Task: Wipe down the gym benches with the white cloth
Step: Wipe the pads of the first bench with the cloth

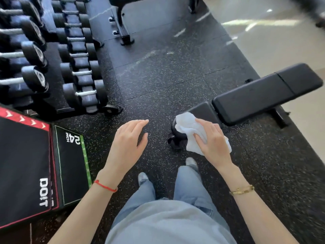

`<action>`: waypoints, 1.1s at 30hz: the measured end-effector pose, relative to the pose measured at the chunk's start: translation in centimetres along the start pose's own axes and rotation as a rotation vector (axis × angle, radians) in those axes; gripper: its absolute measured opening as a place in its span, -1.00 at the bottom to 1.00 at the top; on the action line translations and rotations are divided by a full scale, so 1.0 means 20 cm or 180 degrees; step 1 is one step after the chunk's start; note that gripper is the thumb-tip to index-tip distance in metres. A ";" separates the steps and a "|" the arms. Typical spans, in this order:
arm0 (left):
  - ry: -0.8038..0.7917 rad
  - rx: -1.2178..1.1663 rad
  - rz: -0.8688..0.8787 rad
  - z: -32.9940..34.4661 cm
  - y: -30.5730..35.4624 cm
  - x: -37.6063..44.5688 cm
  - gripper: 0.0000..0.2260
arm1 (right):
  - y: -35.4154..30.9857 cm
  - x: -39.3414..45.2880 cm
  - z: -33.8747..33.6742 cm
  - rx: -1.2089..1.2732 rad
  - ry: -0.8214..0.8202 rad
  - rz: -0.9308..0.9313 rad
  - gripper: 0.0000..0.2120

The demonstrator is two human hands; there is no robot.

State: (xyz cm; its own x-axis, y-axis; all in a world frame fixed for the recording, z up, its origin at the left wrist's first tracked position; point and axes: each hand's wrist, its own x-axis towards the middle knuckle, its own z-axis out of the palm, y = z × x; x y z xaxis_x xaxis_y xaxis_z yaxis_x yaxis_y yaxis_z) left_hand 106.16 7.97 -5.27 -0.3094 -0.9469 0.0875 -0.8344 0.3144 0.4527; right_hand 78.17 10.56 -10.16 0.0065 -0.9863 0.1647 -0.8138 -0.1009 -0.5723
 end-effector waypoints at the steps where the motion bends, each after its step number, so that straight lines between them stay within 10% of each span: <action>1: 0.0015 0.0009 -0.0006 0.04 0.04 0.04 -0.66 | 0.06 0.02 -0.03 0.0001 -0.0008 -0.0027 -0.59; 15: 0.0378 0.0003 -0.0877 0.76 0.62 0.52 -0.64 | 1.05 0.57 -0.22 -0.0072 -0.0593 -0.0656 -0.62; 33: 0.0368 0.0296 -0.0980 2.39 -0.19 0.76 -0.67 | 1.95 0.64 1.29 -0.0365 -0.1126 -0.1552 -0.53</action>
State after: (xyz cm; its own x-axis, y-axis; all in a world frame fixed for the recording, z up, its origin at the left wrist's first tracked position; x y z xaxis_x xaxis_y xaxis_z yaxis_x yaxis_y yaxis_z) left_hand 82.80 -4.47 -48.02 0.0129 -0.9980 0.0617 -0.9202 0.0123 0.3911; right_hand 61.51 -9.28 -51.05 0.5704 -0.8155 0.0980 -0.7258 -0.5563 -0.4047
